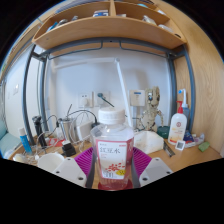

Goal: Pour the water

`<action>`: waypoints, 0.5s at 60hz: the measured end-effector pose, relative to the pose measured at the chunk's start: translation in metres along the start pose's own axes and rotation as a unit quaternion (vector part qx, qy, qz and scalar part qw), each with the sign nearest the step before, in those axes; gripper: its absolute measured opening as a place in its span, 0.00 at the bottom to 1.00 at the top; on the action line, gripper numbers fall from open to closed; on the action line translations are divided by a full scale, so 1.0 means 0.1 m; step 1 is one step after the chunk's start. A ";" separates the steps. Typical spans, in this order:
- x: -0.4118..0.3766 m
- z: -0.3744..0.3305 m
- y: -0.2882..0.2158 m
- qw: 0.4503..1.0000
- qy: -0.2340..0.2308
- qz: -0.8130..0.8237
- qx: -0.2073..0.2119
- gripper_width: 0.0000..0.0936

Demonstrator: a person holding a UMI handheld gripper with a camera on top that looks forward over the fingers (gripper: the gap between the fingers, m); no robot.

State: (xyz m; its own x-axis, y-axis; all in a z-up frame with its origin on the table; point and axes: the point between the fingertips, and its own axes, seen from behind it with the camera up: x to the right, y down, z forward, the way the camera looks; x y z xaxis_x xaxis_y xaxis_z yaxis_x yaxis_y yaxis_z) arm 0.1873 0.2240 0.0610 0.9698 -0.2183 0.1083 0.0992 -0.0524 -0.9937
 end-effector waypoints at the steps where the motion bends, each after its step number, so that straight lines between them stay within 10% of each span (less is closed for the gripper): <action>1: 0.00 -0.01 0.00 1.000 -0.002 -0.004 0.000 0.59; 10: 0.00 -0.04 0.05 1.000 -0.002 -0.008 -0.006 0.67; 17: 0.00 -0.08 0.34 0.998 -0.001 -0.009 -0.061 0.92; 30: -0.01 -0.53 0.40 0.994 -0.016 -0.018 -0.104 0.92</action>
State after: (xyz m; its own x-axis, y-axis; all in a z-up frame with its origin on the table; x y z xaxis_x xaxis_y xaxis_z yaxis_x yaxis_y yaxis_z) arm 0.1788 0.1706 0.0227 0.9733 -0.1826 0.1392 0.0886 -0.2607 -0.9613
